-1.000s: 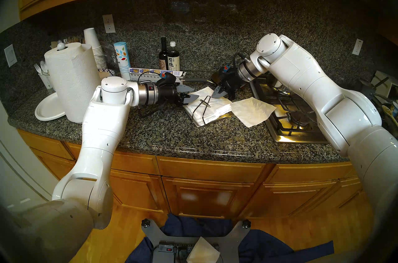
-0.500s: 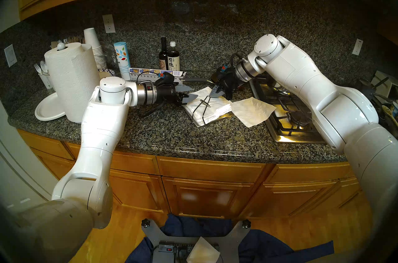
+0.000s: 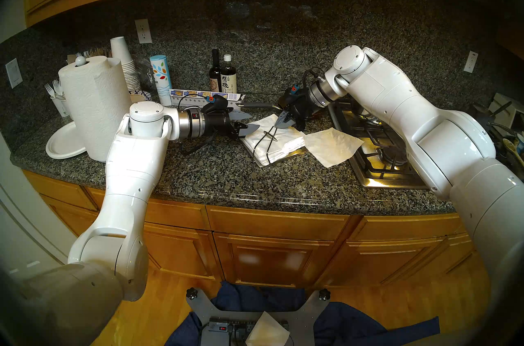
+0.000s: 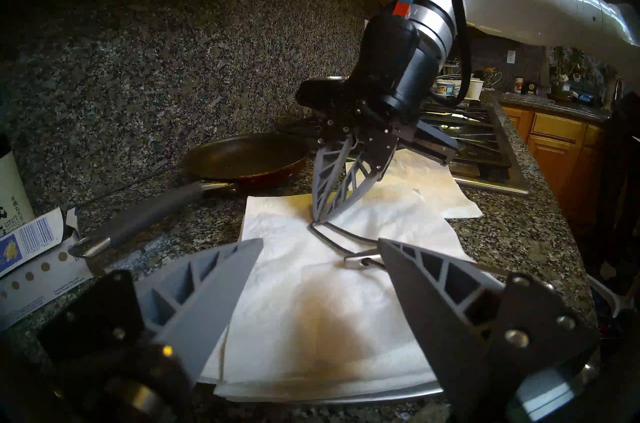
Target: Take napkin out of napkin holder
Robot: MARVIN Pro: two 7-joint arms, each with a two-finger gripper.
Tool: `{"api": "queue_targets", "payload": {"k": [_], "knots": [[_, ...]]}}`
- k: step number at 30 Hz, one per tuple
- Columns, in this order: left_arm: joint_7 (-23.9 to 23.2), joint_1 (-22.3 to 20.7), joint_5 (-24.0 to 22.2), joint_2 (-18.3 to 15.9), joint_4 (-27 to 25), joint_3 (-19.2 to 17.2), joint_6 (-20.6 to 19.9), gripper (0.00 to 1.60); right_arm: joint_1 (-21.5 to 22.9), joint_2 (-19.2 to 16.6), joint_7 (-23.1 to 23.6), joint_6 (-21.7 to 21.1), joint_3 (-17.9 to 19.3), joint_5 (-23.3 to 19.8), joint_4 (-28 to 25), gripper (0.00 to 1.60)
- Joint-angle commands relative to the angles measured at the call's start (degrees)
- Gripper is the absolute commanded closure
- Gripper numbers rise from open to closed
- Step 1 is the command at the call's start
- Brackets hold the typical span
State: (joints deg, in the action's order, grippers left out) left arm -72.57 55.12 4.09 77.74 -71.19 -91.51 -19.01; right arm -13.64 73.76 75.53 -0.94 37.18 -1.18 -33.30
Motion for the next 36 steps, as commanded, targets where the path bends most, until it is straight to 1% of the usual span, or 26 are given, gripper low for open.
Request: {"api": "queue_targets", "payload": {"k": [1,6,17,29,36], "knots": [[0.15,-1.82,-0.41,0.0,-1.47,-0.65,-0.03,0.2,3.43,0.79,0.21,0.68,0.51,0.13,0.28,1.02],[0.03,-1.79,-0.35,0.04,-1.52,-0.69,-0.04,0.15,4.01,1.05,1.29,1.17,0.11,0.32,0.92,0.98],[-0.04,-1.64,-0.27,0.15,-1.67,-0.86,-0.05,0.13,5.73,1.99,3.1,1.17,-1.01,1.71,2.15,1.01],[-0.09,-1.44,-0.29,0.22,-1.64,-1.22,0.08,0.04,7.07,3.52,2.07,2.12,-0.06,2.87,4.87,0.97],[-0.1,-1.2,-0.25,0.22,-1.91,-1.41,0.04,0.04,7.24,4.44,1.99,3.11,0.27,3.05,6.77,0.95]]}}
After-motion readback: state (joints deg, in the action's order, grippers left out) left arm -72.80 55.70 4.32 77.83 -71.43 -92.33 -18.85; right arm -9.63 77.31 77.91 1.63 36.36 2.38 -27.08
